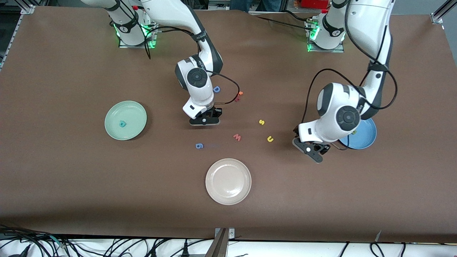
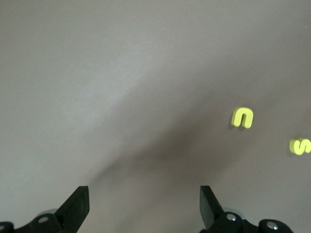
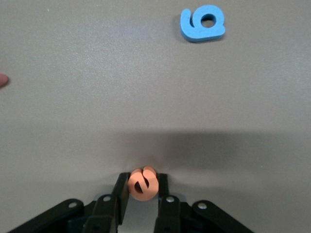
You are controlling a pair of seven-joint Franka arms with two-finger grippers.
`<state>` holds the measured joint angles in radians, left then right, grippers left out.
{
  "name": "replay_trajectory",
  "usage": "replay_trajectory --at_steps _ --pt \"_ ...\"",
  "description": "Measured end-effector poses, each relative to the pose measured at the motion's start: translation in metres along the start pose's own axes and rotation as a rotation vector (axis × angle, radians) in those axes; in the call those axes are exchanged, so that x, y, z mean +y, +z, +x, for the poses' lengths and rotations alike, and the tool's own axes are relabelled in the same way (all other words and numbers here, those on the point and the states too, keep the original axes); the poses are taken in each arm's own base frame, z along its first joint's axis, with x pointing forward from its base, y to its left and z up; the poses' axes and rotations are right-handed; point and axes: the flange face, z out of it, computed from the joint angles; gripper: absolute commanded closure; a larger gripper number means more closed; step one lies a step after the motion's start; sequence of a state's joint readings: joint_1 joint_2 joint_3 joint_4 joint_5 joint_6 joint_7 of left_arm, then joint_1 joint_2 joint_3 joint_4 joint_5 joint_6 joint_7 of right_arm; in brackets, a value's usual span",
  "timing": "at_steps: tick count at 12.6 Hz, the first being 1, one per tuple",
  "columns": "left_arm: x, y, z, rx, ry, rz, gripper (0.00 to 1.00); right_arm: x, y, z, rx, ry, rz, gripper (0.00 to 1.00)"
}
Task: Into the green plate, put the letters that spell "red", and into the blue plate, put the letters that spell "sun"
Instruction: 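Grasp the orange e with the right gripper while the left gripper reaches yellow u, then drop the orange e on the green plate while the left gripper lifts yellow u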
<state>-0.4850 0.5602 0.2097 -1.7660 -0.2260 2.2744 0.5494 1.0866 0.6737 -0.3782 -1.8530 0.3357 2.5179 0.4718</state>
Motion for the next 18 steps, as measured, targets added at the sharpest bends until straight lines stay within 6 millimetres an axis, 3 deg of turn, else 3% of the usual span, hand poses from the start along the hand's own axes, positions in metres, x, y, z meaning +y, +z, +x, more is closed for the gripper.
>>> replay_trajectory --at_steps 2,4,7,9,11,12,15,18 --pt "0.012 0.01 0.014 0.02 0.028 0.021 0.0 0.019 -0.018 0.014 -0.046 -0.045 -0.029 1.0" --pt "0.026 0.016 0.027 0.027 0.058 0.029 0.01 0.06 -0.049 0.037 -0.112 -0.119 -0.058 1.0" --pt "0.057 0.029 0.048 0.029 0.085 0.034 0.03 0.149 -0.095 0.069 -0.22 -0.245 -0.071 1.0" --pt "0.071 0.049 0.056 0.053 0.069 0.053 0.03 0.22 -0.109 0.082 -0.266 -0.302 -0.074 1.0" --pt "0.08 0.069 0.06 0.068 0.076 0.069 0.02 0.283 -0.102 0.078 -0.308 -0.332 -0.056 1.0" --pt "0.086 0.077 0.061 0.064 0.077 0.071 0.03 0.305 -0.092 0.069 -0.335 -0.336 -0.037 1.0" --pt "0.097 0.088 0.061 0.05 0.08 0.068 0.02 0.349 -0.064 0.045 -0.362 -0.333 -0.032 1.0" --pt "0.107 0.093 0.059 0.037 0.088 0.065 0.02 0.376 -0.042 0.03 -0.349 -0.317 -0.058 1.0"
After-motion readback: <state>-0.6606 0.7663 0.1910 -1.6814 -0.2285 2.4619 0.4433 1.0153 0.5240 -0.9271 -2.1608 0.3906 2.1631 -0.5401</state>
